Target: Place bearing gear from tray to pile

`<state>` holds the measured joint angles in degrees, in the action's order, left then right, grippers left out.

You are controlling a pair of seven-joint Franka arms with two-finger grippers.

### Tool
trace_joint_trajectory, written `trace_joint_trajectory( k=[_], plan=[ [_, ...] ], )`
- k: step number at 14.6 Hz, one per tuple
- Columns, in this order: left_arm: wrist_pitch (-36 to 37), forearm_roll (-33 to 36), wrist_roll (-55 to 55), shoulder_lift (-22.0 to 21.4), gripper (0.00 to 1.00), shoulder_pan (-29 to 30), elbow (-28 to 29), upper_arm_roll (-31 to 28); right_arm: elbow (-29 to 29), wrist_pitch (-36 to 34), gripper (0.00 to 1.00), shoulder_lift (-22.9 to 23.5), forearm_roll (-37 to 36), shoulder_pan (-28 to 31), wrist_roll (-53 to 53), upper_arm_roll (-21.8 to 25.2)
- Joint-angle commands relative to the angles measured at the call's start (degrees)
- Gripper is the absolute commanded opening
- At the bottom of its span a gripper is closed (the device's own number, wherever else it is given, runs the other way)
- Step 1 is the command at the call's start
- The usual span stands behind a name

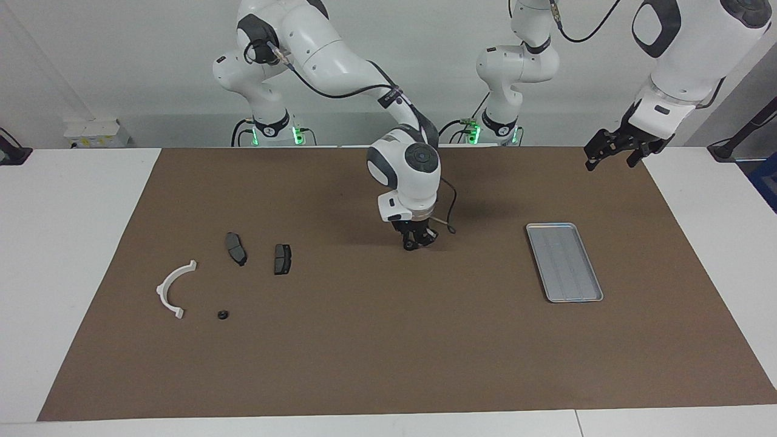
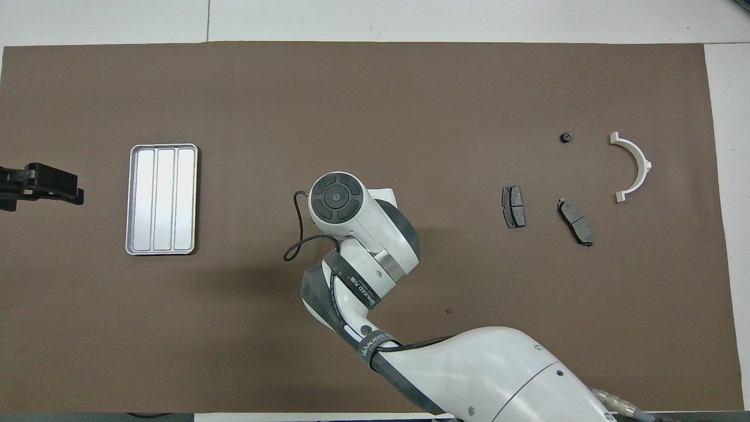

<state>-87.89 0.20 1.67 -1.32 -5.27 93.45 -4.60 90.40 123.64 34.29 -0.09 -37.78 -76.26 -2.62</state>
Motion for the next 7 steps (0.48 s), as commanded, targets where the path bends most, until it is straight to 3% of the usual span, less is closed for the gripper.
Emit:
trace_joint_trajectory(
  k=[1,4,7],
  plan=[
    [1.1,-0.8,-0.2,-2.2,1.00,0.8,2.4,0.5,1.5,-1.0,0.00,-1.0,0.5,1.1,1.4,-0.1],
    [0.3,-0.8,-0.3,-2.8,1.00,0.8,3.8,0.5,-5.6,-10.0,0.00,-0.3,-0.3,1.6,3.3,0.2],
    [0.2,-0.8,0.8,-2.9,1.00,0.6,3.9,0.5,-10.8,-18.6,0.00,-1.8,-1.1,7.1,14.8,0.4]
  ],
)
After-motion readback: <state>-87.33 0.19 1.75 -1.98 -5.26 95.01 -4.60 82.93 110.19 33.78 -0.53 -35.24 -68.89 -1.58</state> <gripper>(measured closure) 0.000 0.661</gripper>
